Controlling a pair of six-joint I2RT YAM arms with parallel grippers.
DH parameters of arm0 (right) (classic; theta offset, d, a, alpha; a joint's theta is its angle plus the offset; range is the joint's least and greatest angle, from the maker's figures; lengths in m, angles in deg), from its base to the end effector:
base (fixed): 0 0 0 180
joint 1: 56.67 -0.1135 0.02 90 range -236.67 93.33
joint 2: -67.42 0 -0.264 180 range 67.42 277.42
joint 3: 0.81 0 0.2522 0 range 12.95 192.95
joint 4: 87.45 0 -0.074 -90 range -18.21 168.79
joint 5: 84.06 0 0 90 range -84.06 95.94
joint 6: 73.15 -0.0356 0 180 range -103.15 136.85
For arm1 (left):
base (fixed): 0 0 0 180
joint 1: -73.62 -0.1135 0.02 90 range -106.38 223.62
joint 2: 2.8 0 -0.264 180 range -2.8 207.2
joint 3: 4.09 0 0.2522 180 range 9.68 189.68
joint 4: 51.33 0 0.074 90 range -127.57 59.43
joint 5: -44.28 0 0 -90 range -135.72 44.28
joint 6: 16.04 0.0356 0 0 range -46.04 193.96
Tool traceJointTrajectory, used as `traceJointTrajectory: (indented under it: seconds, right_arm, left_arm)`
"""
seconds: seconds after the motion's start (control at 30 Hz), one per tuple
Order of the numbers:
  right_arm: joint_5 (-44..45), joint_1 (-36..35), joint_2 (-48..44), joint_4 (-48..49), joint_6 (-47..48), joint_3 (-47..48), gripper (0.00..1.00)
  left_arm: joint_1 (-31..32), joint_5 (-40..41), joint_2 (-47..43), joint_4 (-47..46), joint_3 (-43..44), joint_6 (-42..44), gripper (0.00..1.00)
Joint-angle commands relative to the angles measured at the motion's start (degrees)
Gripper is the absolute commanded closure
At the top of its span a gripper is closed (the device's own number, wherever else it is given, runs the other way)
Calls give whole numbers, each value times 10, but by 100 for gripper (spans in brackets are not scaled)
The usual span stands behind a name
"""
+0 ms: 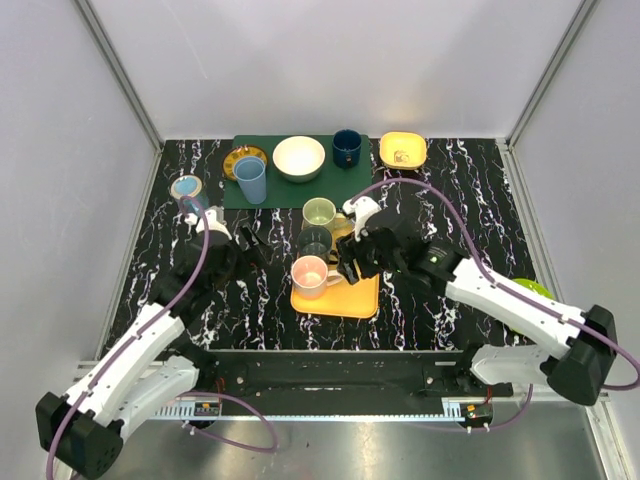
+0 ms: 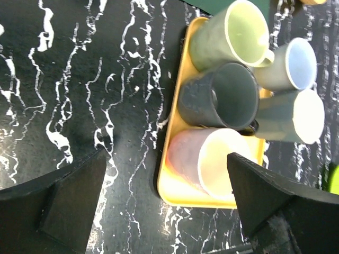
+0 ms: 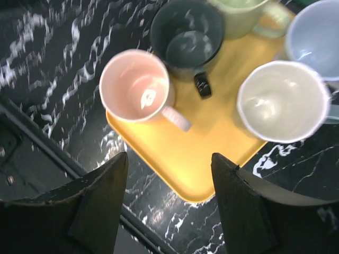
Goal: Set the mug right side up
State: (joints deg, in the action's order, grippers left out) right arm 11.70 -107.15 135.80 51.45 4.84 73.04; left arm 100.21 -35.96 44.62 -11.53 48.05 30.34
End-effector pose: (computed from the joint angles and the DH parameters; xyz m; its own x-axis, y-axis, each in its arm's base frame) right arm 0.1699 0.2004 0.3192 -0.5115 -0.2947 -0.8072 -0.6228 0.7743 0.1119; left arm 0.1654 -0.0761 0.2660 -0.5908 -0.4646 -0.6596 -0.1250 0.8604 -0.4940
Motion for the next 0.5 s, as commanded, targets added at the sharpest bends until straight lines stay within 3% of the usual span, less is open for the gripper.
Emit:
traceJointTrajectory:
  seconds: [0.0, 0.47]
  right_arm:
    - [-82, -13, 61, -51, 70, 19, 31]
    - [-61, -25, 185, 16, 117, 38, 33]
  left_arm:
    - [2, -64, -53, -39, -14, 11, 2]
    - [3, -75, -128, 14, -56, 31, 5]
